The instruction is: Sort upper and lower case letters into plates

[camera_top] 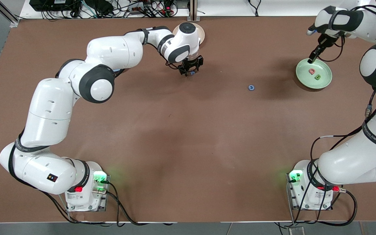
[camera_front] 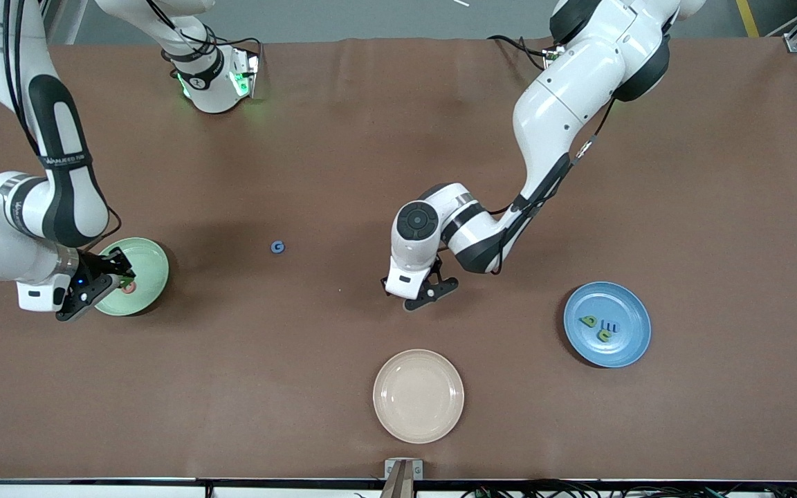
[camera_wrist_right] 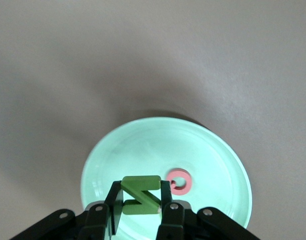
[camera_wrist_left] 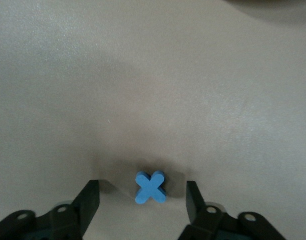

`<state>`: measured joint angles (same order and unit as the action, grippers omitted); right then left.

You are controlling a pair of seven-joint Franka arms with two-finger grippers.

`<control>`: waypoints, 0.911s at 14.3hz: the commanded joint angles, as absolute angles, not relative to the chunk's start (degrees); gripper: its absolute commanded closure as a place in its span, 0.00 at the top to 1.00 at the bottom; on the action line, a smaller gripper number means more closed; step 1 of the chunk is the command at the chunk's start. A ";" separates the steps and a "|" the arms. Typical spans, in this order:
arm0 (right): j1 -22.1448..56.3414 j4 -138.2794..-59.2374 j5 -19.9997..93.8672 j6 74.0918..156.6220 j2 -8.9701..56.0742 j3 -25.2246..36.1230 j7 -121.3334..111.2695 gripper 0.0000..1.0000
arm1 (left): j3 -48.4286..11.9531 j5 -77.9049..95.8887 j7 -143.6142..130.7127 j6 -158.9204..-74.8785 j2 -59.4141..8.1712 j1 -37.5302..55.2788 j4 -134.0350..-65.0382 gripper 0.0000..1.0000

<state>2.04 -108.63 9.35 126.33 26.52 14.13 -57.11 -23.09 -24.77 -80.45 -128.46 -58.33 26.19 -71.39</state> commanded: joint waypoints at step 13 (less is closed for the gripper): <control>2.28 -111.62 10.55 129.56 27.00 12.74 -55.91 1.00 | -22.06 -23.82 -79.54 -125.43 -55.56 25.15 -70.05 0.00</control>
